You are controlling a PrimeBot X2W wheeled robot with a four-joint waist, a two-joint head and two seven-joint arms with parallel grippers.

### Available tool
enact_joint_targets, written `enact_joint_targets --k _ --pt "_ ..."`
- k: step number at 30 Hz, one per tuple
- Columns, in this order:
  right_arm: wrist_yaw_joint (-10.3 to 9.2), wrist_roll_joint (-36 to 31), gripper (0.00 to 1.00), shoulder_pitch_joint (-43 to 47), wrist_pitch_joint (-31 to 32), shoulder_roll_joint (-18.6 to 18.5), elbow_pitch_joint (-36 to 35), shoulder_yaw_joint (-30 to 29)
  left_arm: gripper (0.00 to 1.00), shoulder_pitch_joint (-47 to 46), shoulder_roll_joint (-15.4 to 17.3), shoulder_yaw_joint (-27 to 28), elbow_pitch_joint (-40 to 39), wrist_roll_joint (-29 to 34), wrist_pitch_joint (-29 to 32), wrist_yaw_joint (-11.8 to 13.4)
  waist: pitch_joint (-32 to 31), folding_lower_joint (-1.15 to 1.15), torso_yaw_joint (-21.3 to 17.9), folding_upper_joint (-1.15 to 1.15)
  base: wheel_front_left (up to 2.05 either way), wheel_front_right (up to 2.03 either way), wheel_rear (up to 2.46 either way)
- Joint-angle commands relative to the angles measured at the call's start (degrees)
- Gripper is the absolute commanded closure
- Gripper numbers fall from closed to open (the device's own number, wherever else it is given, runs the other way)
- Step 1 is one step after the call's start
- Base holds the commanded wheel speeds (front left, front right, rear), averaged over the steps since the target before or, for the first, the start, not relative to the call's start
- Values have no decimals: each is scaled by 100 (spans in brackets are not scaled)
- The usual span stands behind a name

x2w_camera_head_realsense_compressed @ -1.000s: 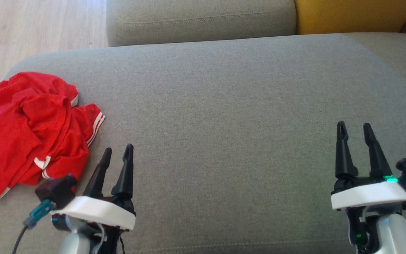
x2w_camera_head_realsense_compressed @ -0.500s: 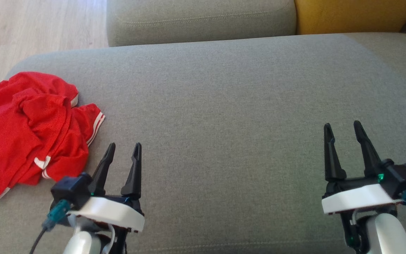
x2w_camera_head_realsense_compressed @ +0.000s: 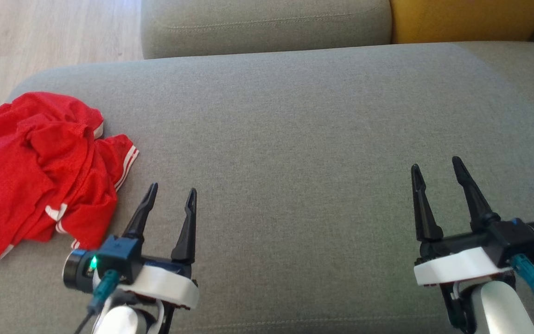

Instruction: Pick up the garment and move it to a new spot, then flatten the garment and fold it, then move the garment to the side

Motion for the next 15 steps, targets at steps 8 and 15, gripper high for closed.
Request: enact_joint_targets --k 8,15 --pt "23 256 0 -43 -227 -49 -130 114 0 -228 -108 310 -227 50 -215 55 -19 0 19 0 0 0 0" --pt "23 977 0 -48 -278 -50 128 125 0 -119 -333 961 72 -297 -266 -412 -22 0 23 0 0 0 0"
